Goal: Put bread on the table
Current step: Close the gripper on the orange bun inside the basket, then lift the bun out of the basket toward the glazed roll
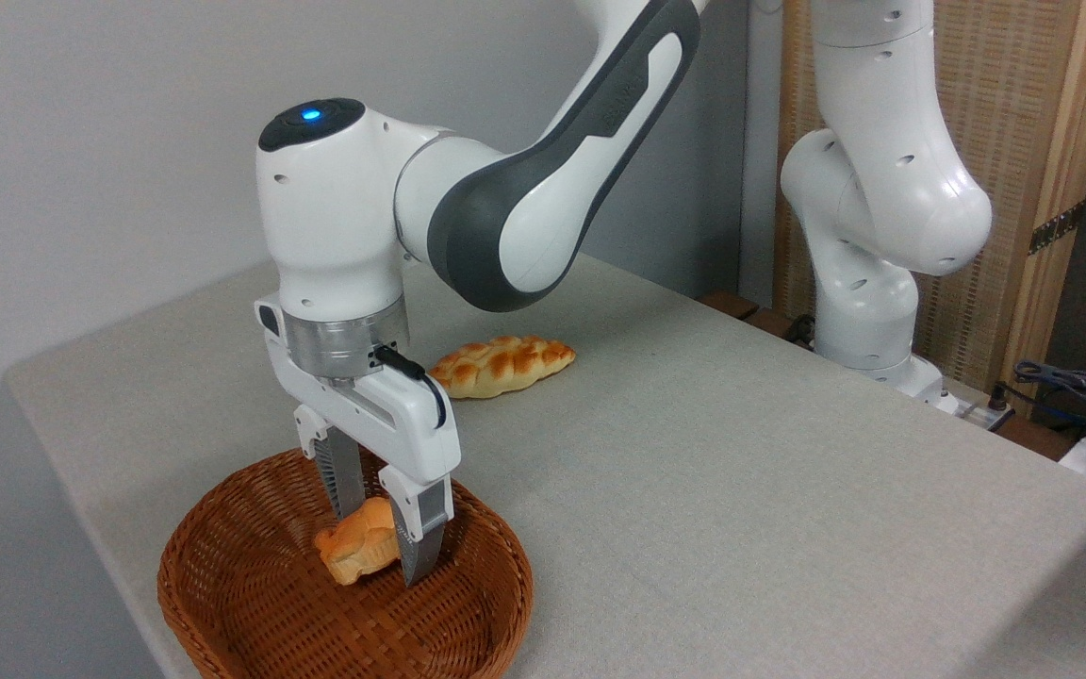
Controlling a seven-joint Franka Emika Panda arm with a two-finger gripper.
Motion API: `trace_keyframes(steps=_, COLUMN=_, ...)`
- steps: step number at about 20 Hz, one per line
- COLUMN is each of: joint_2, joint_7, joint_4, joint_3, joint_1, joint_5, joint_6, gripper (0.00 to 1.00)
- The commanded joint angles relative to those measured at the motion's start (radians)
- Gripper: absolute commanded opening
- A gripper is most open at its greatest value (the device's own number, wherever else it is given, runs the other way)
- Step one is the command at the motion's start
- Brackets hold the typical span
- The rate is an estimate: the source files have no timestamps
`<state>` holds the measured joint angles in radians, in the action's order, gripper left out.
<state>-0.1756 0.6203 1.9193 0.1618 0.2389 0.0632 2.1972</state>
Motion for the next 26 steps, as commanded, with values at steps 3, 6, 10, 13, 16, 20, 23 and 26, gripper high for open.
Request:
trace_keyframes(steps=3, joint_2=-0.012, joint_7=-0.004, joint_4=-0.005, joint_3=0.002, joint_1=0.002, joint_5=-0.016, joint_6=0.018, gripper=0.37)
trace_keyframes(steps=6, joint_2=-0.008, joint_7=-0.004, joint_4=-0.005, joint_3=0.002, joint_1=0.003, joint_5=-0.014, joint_6=0.018, gripper=0.37)
trace_keyframes(steps=10, joint_2=0.014, joint_7=-0.004, joint_4=-0.005, joint_3=0.001, joint_1=0.003, joint_5=-0.014, joint_6=0.018, gripper=0.37)
trace_keyframes(steps=13, joint_2=0.051, joint_7=-0.005, joint_4=-0.006, joint_3=0.001, joint_1=0.003, joint_5=-0.005, joint_6=0.018, gripper=0.41)
trace_keyframes(steps=16, joint_2=0.094, joint_7=-0.007, joint_4=-0.005, joint_3=-0.001, joint_1=0.003, joint_5=-0.003, joint_6=0.016, gripper=0.43)
trace_keyframes(steps=20, joint_2=0.157, joint_7=-0.008, joint_4=-0.003, joint_3=0.001, joint_1=0.005, joint_5=0.000, joint_6=-0.020, gripper=0.44)
trace_keyframes(steps=23, joint_2=0.180, joint_7=-0.005, joint_4=0.000, joint_3=-0.001, joint_1=0.008, joint_5=0.000, joint_6=-0.086, gripper=0.45)
trace_keyframes(steps=26, joint_2=0.206, joint_7=-0.007, joint_4=0.006, joint_3=-0.001, joint_1=0.033, joint_5=0.000, joint_6=-0.128, gripper=0.45)
